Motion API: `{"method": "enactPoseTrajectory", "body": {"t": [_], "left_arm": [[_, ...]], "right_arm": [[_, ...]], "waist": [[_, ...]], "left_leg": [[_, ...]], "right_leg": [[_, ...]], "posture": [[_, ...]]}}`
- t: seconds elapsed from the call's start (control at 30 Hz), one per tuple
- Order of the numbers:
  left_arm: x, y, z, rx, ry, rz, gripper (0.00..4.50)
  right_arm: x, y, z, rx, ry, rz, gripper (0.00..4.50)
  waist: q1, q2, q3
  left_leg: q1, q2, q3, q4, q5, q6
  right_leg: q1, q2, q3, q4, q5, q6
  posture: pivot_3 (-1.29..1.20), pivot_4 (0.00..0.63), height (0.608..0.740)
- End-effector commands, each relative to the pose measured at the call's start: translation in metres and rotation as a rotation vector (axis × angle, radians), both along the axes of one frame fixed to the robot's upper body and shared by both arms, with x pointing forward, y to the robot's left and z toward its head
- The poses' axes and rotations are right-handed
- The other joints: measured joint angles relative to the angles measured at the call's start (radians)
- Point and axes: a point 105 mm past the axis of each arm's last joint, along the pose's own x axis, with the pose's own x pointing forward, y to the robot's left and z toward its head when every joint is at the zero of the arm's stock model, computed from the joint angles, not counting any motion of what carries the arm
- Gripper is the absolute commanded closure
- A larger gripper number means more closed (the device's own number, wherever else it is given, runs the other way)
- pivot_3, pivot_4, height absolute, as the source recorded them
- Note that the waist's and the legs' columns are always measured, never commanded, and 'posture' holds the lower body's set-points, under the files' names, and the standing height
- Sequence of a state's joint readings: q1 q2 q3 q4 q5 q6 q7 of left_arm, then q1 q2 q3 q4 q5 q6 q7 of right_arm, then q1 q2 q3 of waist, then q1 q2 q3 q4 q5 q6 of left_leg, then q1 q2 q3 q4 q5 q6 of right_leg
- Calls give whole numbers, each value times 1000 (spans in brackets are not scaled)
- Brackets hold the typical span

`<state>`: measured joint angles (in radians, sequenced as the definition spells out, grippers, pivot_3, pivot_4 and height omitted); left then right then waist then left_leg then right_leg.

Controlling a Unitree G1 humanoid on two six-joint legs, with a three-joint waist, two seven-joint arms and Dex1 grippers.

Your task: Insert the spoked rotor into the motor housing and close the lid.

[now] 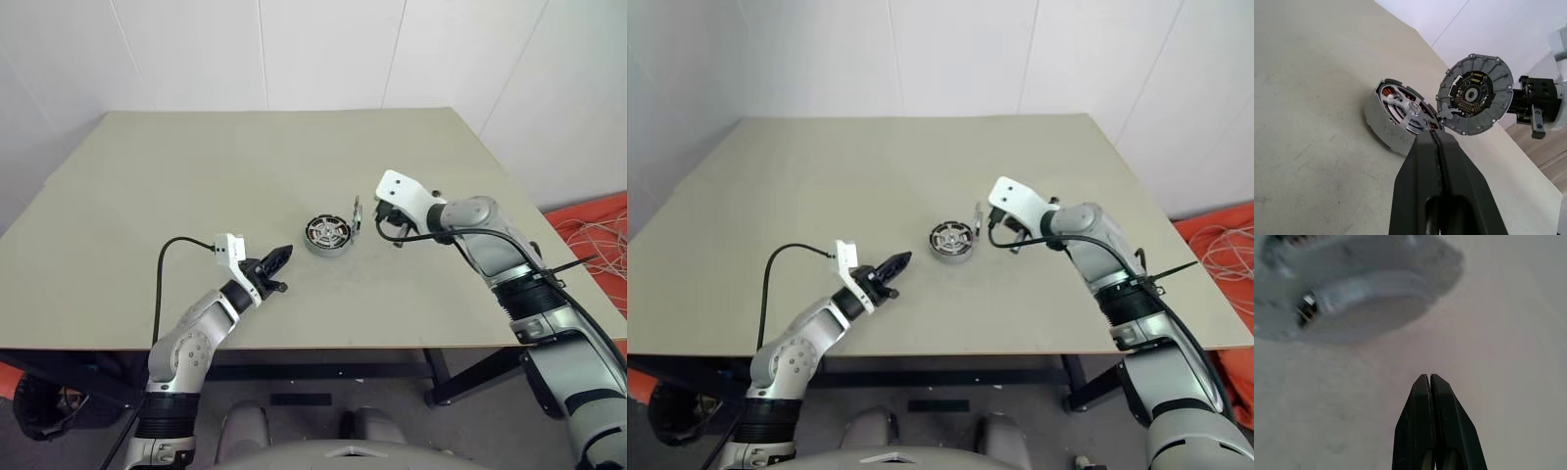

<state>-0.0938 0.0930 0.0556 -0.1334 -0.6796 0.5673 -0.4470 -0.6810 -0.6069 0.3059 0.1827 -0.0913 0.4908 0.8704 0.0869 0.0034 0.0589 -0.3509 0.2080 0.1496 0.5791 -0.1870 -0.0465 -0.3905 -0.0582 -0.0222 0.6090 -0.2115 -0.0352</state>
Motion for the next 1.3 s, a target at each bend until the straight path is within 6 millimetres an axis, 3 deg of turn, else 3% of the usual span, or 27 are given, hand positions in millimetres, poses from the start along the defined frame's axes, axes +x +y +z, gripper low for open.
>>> {"method": "enactPoseTrajectory", "body": {"t": [0.03,0.43,0.73,1.07,1.2,1.3], "left_arm": [[-1,0,11,-4,-46,-8,4500],[-1,2,10,1,-40,-8,4500],[-2,-1,10,-1,-39,-13,4500],[-3,-3,10,1,-39,-25,4500],[-3,-3,10,3,-39,-30,4500],[-3,-3,11,3,-39,-31,4500]], "right_arm": [[-1,5,23,95,-40,-11,4486],[-24,45,20,305,126,73,4486],[-19,70,-8,386,166,12,4486],[-21,78,-43,404,228,-47,4486],[-25,81,-44,405,234,-23,4486],[-31,91,-18,492,177,73,4486]], "waist": [[4,0,0],[6,0,0],[7,0,0],[6,0,0],[6,0,0],[6,0,0]], "left_leg": [[0,0,0,0,0,0],[1,0,0,0,0,0],[1,0,0,0,0,0],[0,0,0,0,2,-4],[1,0,0,0,2,-4],[1,0,0,0,2,-4]], "right_leg": [[1,0,0,0,0,0],[1,0,0,0,0,0],[1,0,0,0,0,0],[1,0,0,-1,0,0],[1,0,0,0,0,1],[1,0,0,0,0,1]], "posture": [[0,0,740],[0,0,740],[0,0,740],[0,0,740],[0,0,740],[0,0,740]]}}
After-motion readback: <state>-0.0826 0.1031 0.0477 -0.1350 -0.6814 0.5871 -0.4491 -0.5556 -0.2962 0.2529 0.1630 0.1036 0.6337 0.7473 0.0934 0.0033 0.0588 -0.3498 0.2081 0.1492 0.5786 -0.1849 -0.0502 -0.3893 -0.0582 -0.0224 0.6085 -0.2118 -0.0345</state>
